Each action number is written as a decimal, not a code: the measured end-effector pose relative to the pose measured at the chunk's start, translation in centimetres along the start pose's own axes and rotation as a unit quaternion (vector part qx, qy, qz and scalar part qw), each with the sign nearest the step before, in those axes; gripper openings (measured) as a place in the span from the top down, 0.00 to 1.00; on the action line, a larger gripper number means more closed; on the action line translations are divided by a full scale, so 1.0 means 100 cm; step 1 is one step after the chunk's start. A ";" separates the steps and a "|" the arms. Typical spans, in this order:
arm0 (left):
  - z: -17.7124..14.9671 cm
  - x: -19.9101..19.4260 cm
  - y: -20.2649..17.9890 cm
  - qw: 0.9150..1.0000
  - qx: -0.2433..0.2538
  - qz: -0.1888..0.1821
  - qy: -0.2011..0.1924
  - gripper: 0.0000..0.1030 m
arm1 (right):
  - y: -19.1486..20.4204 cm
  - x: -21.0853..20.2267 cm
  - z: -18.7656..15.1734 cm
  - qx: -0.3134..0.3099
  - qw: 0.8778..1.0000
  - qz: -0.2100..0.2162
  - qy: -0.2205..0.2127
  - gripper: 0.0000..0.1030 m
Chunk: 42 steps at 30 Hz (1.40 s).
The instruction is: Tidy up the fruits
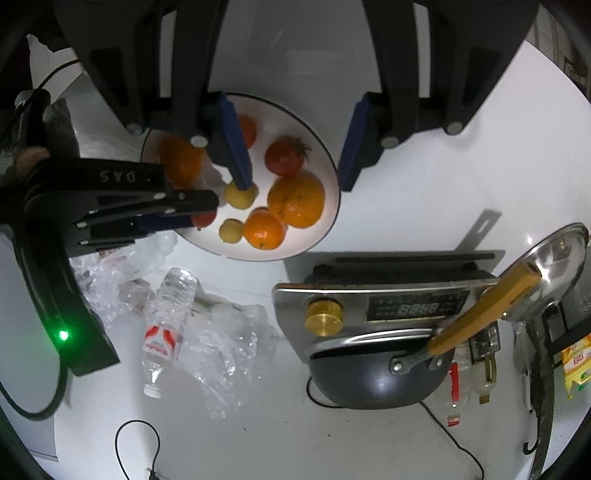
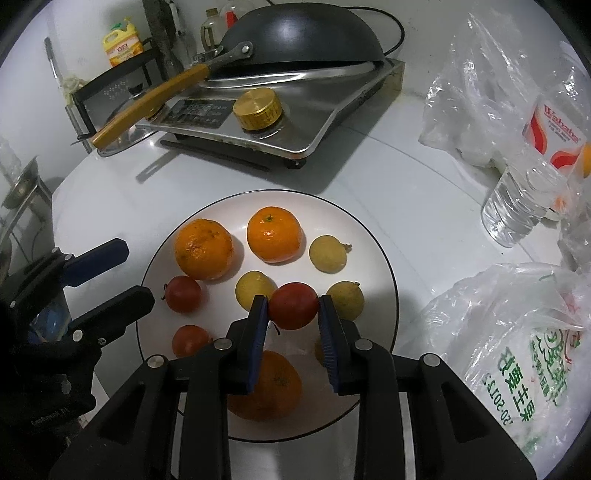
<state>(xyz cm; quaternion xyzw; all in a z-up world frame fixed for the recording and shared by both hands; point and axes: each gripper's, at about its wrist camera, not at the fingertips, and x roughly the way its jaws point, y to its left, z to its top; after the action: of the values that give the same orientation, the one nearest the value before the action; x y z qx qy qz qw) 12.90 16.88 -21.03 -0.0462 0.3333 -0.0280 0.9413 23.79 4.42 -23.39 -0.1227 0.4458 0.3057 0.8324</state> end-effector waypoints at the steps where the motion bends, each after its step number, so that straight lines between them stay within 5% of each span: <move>1: 0.000 -0.001 0.000 1.000 0.000 0.001 0.000 0.52 | -0.001 -0.001 0.000 0.003 1.000 0.001 -0.001 0.70; 4: 0.002 -0.004 -0.002 1.000 0.002 0.008 -0.002 0.52 | -0.004 -0.005 0.001 0.010 1.000 0.003 -0.008 0.61; 9: 0.008 -0.015 -0.005 1.000 -0.013 0.012 -0.011 0.51 | -0.004 -0.022 0.001 0.005 1.000 0.001 -0.025 0.61; 13: 0.016 -0.029 -0.012 0.999 -0.017 0.013 -0.028 0.37 | -0.008 -0.046 -0.003 0.002 0.999 -0.008 -0.047 0.61; 37: 0.057 -0.116 -0.094 0.991 -0.003 0.027 -0.132 0.31 | -0.045 -0.192 -0.048 0.002 0.982 -0.055 -0.179 0.53; 42: 0.068 -0.140 -0.113 0.987 0.005 0.026 -0.157 0.18 | -0.050 -0.225 -0.055 -0.002 0.975 -0.065 -0.213 0.52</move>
<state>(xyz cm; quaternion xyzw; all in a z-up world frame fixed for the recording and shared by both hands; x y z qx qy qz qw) 6.00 7.24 -5.83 -0.0363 0.1828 0.0021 0.9825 13.87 -11.11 -8.50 -0.0849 0.2492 0.2712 0.9258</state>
